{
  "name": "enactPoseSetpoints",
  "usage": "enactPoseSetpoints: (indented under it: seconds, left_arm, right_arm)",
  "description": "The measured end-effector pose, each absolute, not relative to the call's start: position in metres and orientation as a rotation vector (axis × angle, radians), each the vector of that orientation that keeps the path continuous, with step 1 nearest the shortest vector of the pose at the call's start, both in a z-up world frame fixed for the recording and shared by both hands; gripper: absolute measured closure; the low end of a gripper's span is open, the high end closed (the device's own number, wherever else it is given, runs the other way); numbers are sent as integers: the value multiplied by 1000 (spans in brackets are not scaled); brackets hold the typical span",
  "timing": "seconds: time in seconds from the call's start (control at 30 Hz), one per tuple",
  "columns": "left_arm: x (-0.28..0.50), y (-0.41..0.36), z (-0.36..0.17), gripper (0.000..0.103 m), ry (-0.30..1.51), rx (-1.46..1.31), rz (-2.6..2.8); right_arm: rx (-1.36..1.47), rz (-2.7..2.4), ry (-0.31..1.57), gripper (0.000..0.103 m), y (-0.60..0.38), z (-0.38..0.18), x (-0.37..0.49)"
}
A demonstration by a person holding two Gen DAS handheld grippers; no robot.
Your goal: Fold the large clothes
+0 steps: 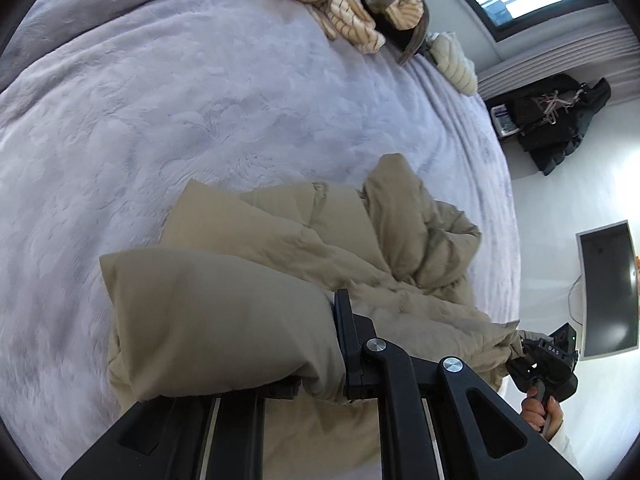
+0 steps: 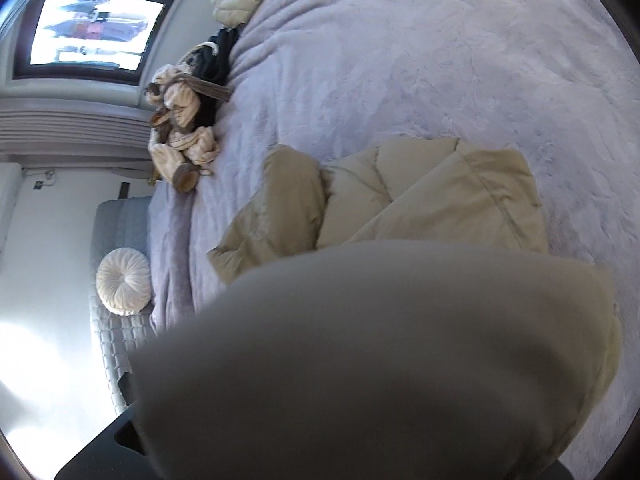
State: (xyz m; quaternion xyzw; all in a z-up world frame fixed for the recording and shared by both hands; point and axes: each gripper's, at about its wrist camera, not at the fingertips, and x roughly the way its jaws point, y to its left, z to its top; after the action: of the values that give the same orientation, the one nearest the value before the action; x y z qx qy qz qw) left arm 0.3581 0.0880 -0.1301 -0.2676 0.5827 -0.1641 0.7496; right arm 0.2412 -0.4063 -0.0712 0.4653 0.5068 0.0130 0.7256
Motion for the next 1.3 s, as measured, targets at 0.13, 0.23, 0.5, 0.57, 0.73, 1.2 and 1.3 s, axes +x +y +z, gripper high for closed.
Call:
enactPoseSetpoints:
  seconds: [0.13,0.23,0.5,0.57,0.73,1.2,1.3]
  left_arm:
    - [371,80,-148,88,1296,-569,-317]
    - [375,74,-151,88,1312,-541,-287]
    - [356,76,-106,16,1217,-429,-306]
    - [353,78,-93,16,1194,-401,-316]
    - [342,86,-68,16,1131,-314,-256]
    - [354,42,-136,67,1125,-140,-234]
    - [382,48,-150,67,1121,-185,-183]
  right_arm:
    - [1024,16,1141,94,-408,-91,254]
    - [1026,12,1152,93,-409,-97,256]
    - [1008,35,1177,80,-411,-85,256]
    - [998,50,1179,73,-412,-78,256]
    - [1006,78,1136,42,-414,-62,249]
    - [386,-128,1179,87,-407,-53,240]
    - [354,-171,1166,87,-417,-67,256]
